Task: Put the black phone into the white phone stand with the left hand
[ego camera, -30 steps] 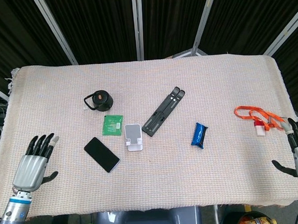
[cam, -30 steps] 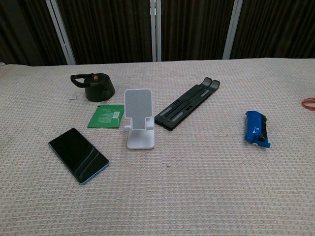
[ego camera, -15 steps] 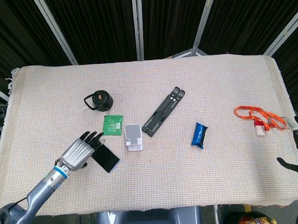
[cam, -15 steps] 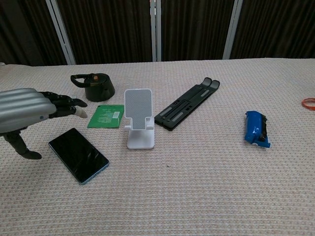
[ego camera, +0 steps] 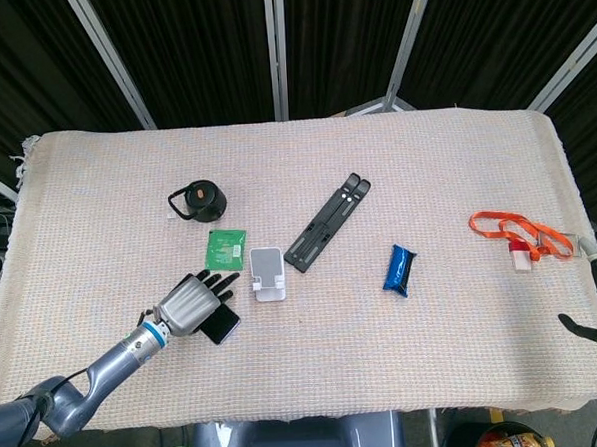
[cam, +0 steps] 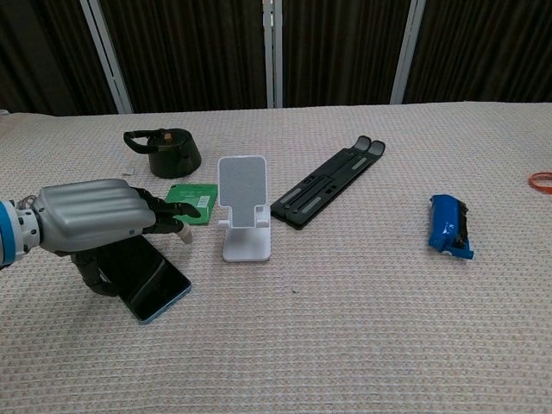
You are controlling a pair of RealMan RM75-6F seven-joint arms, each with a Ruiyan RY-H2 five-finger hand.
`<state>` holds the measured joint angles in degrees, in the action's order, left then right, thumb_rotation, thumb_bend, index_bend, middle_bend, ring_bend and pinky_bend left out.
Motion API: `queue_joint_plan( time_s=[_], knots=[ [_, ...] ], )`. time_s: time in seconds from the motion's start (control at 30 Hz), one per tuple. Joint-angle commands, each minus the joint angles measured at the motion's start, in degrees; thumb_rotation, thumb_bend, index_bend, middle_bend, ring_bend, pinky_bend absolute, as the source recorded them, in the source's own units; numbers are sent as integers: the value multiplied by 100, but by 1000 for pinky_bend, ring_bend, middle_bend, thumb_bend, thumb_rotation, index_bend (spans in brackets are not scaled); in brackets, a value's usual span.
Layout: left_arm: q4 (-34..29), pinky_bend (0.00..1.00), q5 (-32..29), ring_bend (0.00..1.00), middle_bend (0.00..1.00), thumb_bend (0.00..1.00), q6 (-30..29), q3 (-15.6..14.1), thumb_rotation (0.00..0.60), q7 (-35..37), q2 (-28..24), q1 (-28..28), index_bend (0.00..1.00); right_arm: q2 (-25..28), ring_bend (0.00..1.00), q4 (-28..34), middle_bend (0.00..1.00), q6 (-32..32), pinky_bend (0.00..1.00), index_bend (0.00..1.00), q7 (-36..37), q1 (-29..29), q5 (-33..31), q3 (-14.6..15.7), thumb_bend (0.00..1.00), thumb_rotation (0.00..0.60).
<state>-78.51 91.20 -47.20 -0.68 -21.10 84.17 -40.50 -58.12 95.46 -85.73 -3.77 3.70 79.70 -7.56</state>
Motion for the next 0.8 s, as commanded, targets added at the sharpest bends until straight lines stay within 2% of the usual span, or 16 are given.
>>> queue_joint_plan(
  time_s=[0.03, 0.8],
  knots=[
    [26, 236, 11, 182, 36, 0, 46, -43, 600, -47, 42, -40, 207, 3, 0, 1, 0, -7, 0, 0, 7, -3, -4, -4, 0, 600],
    [159, 258, -147, 207, 69, 0, -42, -190, 600, 32, 34, -75, 261, 9, 0, -41, 0, 72, 0, 0, 91, 10, -53, -3, 0, 600]
  ],
)
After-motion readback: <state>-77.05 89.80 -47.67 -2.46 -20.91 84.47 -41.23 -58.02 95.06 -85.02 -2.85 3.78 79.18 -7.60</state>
